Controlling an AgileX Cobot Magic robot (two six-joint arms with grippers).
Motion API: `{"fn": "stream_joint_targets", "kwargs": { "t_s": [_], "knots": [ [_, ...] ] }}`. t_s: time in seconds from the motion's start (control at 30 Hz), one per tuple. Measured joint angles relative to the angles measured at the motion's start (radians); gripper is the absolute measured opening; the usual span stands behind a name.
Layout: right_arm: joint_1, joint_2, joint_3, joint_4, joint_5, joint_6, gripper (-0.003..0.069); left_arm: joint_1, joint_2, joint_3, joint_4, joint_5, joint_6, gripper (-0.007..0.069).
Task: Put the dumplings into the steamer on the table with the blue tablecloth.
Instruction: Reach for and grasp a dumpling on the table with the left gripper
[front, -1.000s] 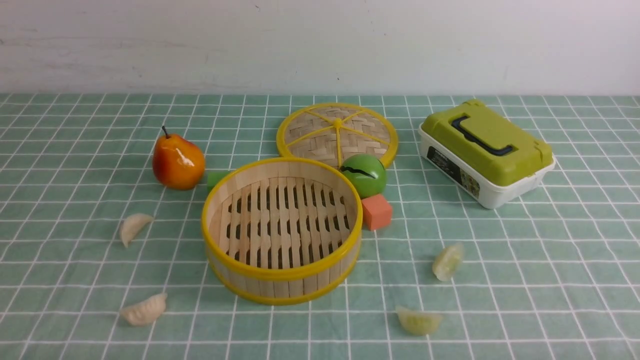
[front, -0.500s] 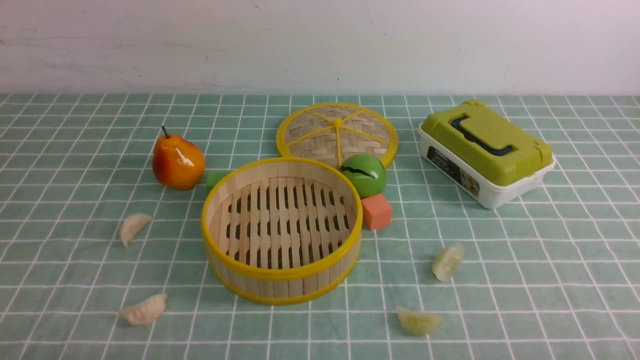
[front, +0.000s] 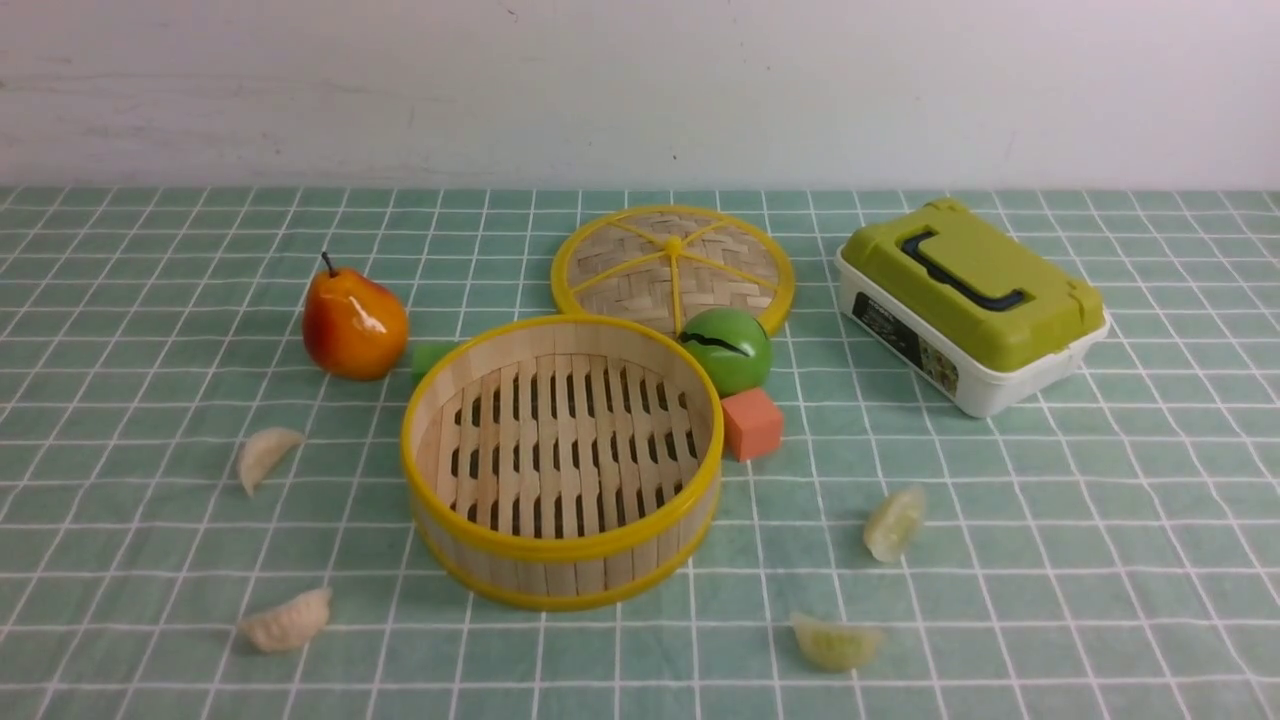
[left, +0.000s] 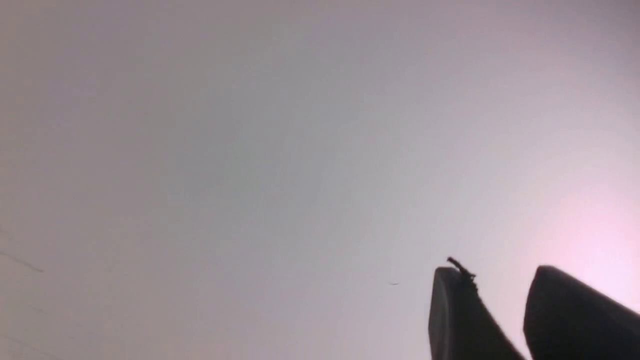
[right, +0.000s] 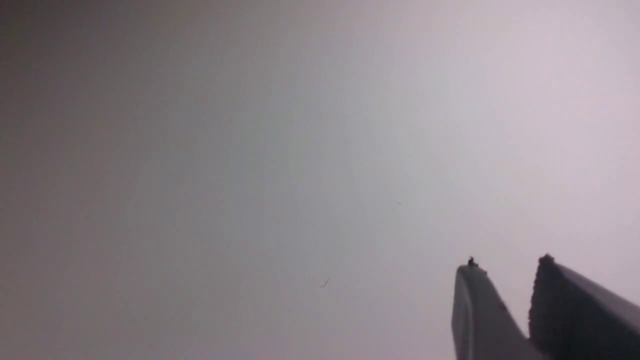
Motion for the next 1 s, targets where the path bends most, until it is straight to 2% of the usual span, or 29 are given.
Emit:
{"fn": "stream_joint_targets", "kwargs": {
  "t_s": [0.07, 0.13, 0.17, 0.23, 0.27, 0.3, 0.33, 0.47, 0.6, 0.77, 0.87, 1.0],
  "knots": [
    [0.000, 0.025, -0.047, -0.015, 0.045, 0.001, 0.0101, 0.000, 0.045, -0.080, 0.043, 0.081, -0.022, 0.0115],
    [0.000, 0.103, -0.161, -0.061, 0.171, -0.014, 0.0001, 0.000, 0.179, -0.258, 0.142, 0.216, -0.040, 0.0007],
    [0.000, 0.133, -0.193, -0.075, 0.213, -0.036, -0.0010, 0.000, 0.227, -0.306, 0.170, 0.248, -0.041, -0.0015],
    [0.000, 0.191, -0.241, -0.109, 0.296, -0.078, -0.0016, 0.000, 0.316, -0.377, 0.204, 0.288, -0.044, -0.0014],
    [0.000, 0.262, -0.279, -0.147, 0.394, -0.140, -0.0016, 0.000, 0.424, -0.434, 0.231, 0.311, -0.048, -0.0014],
    [0.000, 0.272, -0.282, -0.147, 0.406, -0.140, -0.0015, 0.000, 0.438, -0.439, 0.233, 0.312, -0.051, -0.0014],
    [0.000, 0.363, -0.299, -0.192, 0.516, -0.217, -0.0011, 0.000, 0.567, -0.476, 0.243, 0.328, -0.059, -0.0014],
    [0.016, 0.522, -0.300, -0.211, 0.722, -0.268, -0.0006, -0.006, 0.822, -0.535, 0.255, 0.443, -0.096, -0.0014],
    [0.079, 0.659, -0.334, -0.147, 0.964, -0.261, -0.0004, -0.083, 1.060, -0.648, 0.257, 0.749, -0.086, -0.0014],
    [0.172, 0.789, -0.408, -0.073, 1.260, -0.347, -0.0004, -0.162, 1.323, -0.871, 0.202, 1.090, 0.065, -0.0014],
    [0.213, 0.819, -0.416, -0.040, 1.306, -0.395, -0.0003, -0.157, 1.475, -1.016, 0.168, 1.218, 0.127, -0.0014],
    [0.243, 0.825, -0.416, -0.024, 1.274, -0.410, -0.0001, -0.131, 1.664, -1.211, 0.156, 1.348, 0.221, -0.0005]
  ]
}}
